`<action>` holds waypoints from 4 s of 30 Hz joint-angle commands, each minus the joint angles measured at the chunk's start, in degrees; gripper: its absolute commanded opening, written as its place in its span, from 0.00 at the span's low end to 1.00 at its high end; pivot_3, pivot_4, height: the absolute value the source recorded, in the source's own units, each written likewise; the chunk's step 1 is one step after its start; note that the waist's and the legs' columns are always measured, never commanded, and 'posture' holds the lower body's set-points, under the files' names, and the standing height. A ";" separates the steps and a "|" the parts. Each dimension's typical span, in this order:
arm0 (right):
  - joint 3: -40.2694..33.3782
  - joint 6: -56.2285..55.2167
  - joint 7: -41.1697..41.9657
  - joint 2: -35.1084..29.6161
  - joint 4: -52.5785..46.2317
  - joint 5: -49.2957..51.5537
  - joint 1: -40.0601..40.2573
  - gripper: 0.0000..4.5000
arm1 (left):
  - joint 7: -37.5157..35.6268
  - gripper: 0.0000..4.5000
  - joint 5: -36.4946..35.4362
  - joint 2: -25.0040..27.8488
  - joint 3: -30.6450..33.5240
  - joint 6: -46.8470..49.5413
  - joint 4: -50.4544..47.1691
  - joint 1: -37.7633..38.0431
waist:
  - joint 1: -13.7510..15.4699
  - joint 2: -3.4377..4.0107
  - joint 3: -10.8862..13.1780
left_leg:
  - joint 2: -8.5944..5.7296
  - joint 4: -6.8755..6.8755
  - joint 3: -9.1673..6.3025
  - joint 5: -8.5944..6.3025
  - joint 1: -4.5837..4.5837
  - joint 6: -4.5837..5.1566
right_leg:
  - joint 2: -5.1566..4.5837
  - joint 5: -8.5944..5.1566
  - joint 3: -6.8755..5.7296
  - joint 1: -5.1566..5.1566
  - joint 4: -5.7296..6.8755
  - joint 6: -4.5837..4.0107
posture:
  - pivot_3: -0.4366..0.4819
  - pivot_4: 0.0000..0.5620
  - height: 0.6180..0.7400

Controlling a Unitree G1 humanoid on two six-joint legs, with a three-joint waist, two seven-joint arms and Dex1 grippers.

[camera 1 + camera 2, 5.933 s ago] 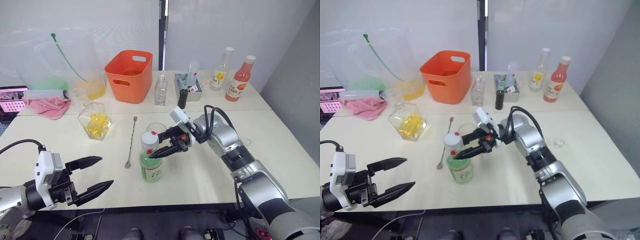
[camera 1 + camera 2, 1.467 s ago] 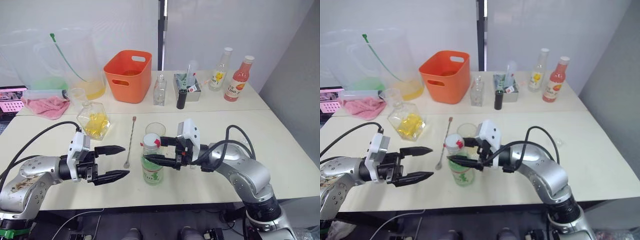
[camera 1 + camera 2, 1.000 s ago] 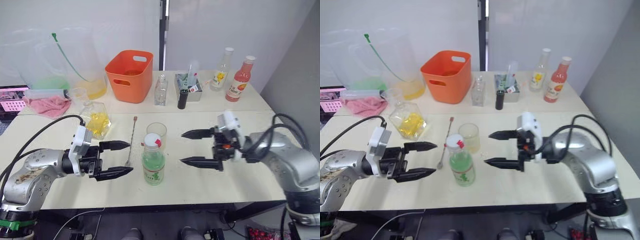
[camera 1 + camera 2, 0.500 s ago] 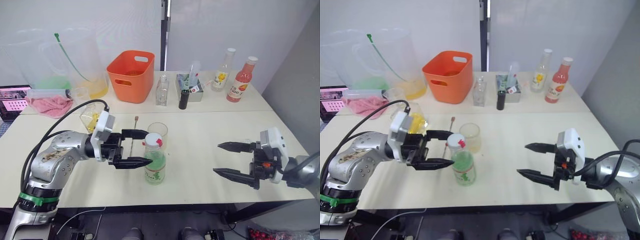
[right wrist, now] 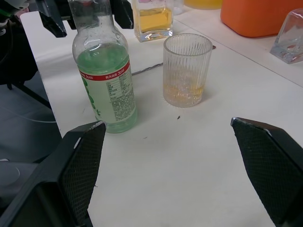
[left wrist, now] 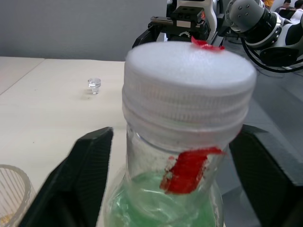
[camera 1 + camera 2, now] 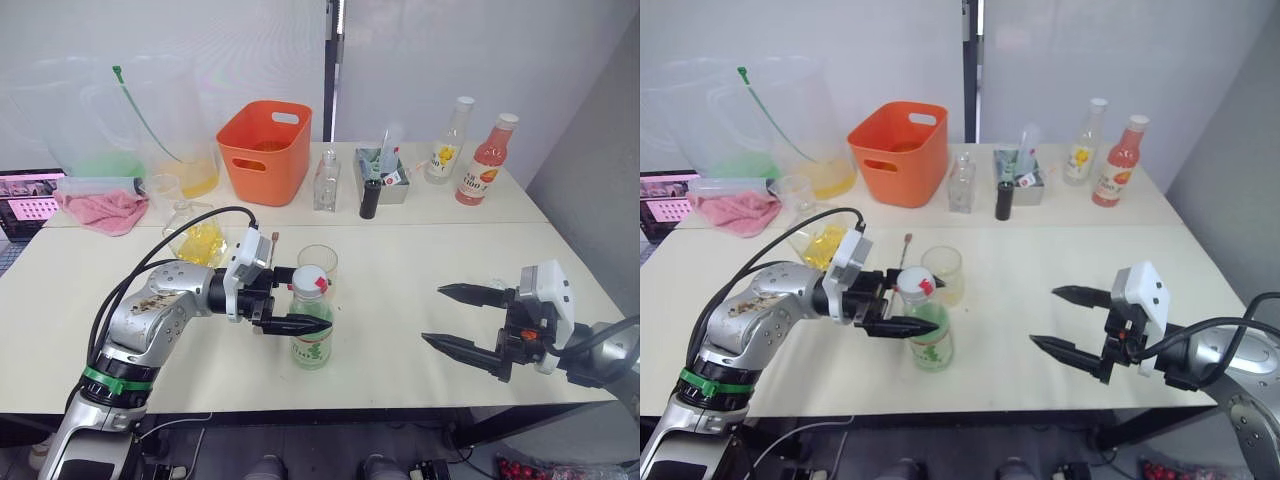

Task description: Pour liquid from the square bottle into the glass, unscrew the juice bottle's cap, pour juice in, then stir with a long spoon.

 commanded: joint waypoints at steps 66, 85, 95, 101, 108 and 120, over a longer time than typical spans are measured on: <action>45.12 -16.94 38.22 19.54 52.66 -5.67 -65.85 0.83 | 5.97 0.30 -0.47 2.90 3.28 2.33 -12.64 7.06 | -1.67 0.01 -0.01 | 0.03 0.02 -0.08 -0.01 0.03 0.01 | 0.01 0.02 -0.02 -0.17 0.33 -0.03 | 0.48 0.27 1.00; 25.01 8.75 -11.70 21.57 3.86 1.68 -38.80 0.99 | 4.55 0.30 1.35 0.43 2.84 -1.50 -4.53 2.91 | -1.33 0.01 -0.01 | -0.01 0.05 -0.09 0.00 0.02 -0.01 | 0.00 0.02 0.01 -0.17 0.38 -0.02 | 0.48 0.27 1.00; 25.96 15.03 -20.34 21.68 -0.45 3.69 -37.04 0.99 | 3.27 0.30 2.27 -1.53 1.66 -2.32 -2.31 1.22 | -0.75 0.01 -0.01 | -0.06 0.10 -0.09 0.00 0.00 0.00 | -0.03 0.01 0.00 -0.10 0.28 -0.02 | 0.48 0.27 1.00; 26.72 18.13 -23.70 22.24 -0.72 3.86 -36.86 0.74 | 3.30 0.30 2.85 -2.31 1.27 -2.05 -2.07 0.74 | -0.42 0.01 -0.01 | -0.06 0.11 -0.10 0.00 -0.01 0.00 | -0.03 0.01 0.01 -0.09 0.26 -0.01 | 0.48 0.27 1.00; 28.17 16.45 -19.69 20.34 0.25 3.52 -37.94 0.38 | 4.08 0.30 3.33 -2.53 1.52 -1.59 -3.08 0.83 | -0.21 0.01 -0.01 | -0.06 0.12 -0.09 0.00 -0.01 0.00 | -0.02 0.01 0.00 -0.04 0.14 -0.01 | 0.48 0.27 1.00; 40.18 -12.07 26.81 20.30 33.63 -8.76 -53.08 0.38 | 6.72 0.30 2.94 -0.16 3.55 -0.19 -7.96 4.06 | -0.97 0.01 -0.01 | -0.02 0.15 -0.06 0.00 0.04 0.00 | 0.01 0.01 0.00 -0.01 0.12 -0.01 | 0.48 0.27 1.00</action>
